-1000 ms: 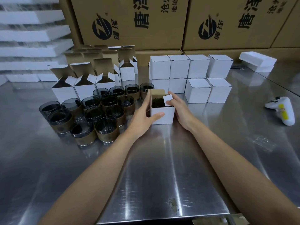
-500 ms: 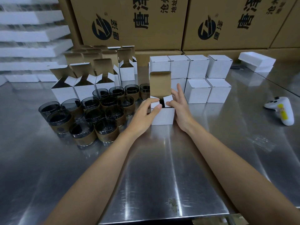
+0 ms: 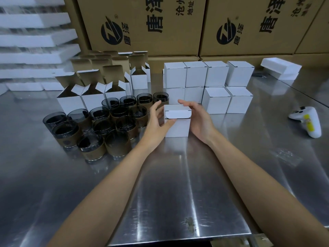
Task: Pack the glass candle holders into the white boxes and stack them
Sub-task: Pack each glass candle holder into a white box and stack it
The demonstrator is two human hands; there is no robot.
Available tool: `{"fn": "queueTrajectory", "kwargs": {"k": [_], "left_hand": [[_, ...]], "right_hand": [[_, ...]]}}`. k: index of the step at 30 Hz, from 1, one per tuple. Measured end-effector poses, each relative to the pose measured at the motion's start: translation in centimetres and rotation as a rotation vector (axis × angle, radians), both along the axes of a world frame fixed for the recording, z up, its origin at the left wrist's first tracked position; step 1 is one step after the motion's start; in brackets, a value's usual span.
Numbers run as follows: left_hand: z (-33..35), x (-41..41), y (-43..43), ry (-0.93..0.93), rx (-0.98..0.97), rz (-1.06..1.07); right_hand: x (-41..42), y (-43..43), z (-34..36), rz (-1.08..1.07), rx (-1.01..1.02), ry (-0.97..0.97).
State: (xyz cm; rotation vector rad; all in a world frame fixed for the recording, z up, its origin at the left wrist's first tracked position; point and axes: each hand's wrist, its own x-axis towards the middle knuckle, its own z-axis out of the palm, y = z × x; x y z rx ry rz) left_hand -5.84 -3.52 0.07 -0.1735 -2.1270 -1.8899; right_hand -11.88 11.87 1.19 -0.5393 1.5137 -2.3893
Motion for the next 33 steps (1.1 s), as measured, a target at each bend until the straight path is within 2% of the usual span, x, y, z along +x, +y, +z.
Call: {"fn": "queueTrajectory", "kwargs": {"k": [4, 10, 25, 27, 31, 33], "left_hand": [[-0.2, 0.2, -0.3, -0.012, -0.072, -0.065], [0.3, 0.3, -0.1, 0.004, -0.055, 0.021], [0.5, 0.0, -0.1, 0.005, -0.009, 0.029], [0.4, 0.0, 0.0, 0.001, -0.051, 0.025], [-0.2, -0.1, 0.1, 0.011, -0.264, 0.041], [-0.4, 0.0, 0.0, 0.016, -0.284, 0.031]], "right_hand": [[0.0, -0.1, -0.9, 0.02, 0.135, 0.113], [0.2, -0.2, -1.0, -0.071, 0.258, 0.213], [0.4, -0.9, -0.9, -0.018, 0.308, 0.229], [0.5, -0.9, -1.2, -0.024, 0.348, 0.26], [0.6, -1.0, -1.2, -0.02, 0.356, 0.265], [0.5, -1.0, -1.2, -0.041, 0.369, 0.295]]}}
